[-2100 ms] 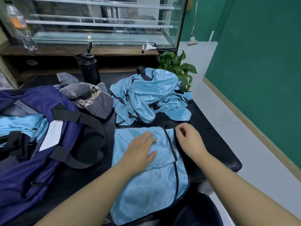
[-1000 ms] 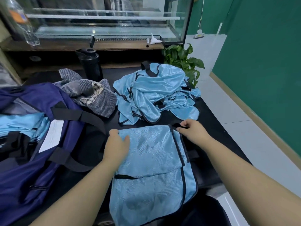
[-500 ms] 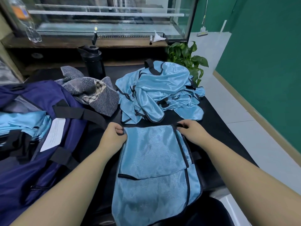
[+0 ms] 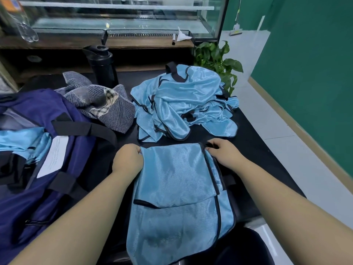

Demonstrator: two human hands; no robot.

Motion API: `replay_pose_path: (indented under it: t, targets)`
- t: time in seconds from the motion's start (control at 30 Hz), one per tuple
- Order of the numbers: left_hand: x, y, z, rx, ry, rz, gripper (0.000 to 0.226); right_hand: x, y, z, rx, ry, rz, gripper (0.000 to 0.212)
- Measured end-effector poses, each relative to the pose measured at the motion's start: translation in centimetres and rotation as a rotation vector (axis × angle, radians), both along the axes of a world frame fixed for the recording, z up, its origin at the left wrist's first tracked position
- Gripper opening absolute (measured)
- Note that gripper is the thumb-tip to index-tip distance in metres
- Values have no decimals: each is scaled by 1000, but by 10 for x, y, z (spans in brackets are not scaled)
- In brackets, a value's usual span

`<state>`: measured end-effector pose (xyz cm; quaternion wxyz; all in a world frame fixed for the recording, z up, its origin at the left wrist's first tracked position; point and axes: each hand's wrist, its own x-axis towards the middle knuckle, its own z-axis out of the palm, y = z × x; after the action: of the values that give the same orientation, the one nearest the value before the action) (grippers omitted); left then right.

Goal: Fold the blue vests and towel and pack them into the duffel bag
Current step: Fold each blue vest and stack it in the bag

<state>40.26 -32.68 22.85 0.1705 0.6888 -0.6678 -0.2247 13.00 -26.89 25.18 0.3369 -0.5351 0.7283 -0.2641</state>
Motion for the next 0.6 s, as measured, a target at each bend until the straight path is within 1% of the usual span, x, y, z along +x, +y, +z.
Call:
replay_pose_path:
  t: [0.13,0.23,0.3,0.37,0.47,0.5,0.6]
  targets:
    - [-2,-1,3,54,-49,-16,16,1,2,-1,-9,-9,-9,8]
    - [1,0,-1,11,-116,-58,14,0,2,-2,-8,-10,-12,9]
    - [6,2,-3,-24,-59,-87,13,0,2,-2,-12,12,-7,13]
    - [12,3,-4,-62,49,-113,15,-1,0,-2,-27,43,-7,16]
    - [20,5,-2,-116,180,-70,25,-2,-2,-1,-32,73,-37,17]
    - [22,5,-1,-135,196,-54,27,-4,-3,-1,-36,83,-54,18]
    - [27,3,0,-209,202,-101,36,-9,-2,-2,-65,87,-112,20]
